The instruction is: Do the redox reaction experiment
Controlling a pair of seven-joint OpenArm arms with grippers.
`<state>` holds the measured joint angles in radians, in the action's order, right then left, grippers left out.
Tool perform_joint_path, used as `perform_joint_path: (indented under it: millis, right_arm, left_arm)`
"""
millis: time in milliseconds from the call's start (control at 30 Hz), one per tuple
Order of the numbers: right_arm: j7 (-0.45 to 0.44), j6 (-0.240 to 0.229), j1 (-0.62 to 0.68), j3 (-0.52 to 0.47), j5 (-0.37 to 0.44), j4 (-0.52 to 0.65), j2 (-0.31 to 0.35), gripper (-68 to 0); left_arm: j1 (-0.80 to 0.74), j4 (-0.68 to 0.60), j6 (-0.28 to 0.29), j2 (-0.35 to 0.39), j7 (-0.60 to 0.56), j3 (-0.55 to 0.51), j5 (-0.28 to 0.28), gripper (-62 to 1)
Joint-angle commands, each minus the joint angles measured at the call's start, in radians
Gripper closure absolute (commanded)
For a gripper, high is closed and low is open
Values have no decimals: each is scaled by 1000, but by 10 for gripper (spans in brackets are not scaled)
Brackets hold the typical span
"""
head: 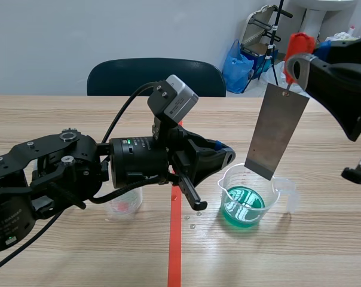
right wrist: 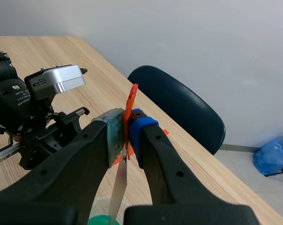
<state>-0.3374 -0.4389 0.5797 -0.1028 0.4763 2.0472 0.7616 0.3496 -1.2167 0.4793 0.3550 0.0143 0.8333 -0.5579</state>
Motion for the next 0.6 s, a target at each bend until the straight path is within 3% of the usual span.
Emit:
perform_joint_path:
  millis: [0,400,567]
  right_arm:
    - [-15,4,-9,-10,10,16,11,-20]
    - [-15,4,-9,-10,10,16,11,-20]
    - [-15,4,-9,-10,10,16,11,-20]
  left_arm:
    - [16,-18,3,-5,-14,-2,-7,-25]
    - [16,-18,3,-2,-13,-2,-7,-25]
    - [-1,-18,2,35,-19,-6,-7,-25]
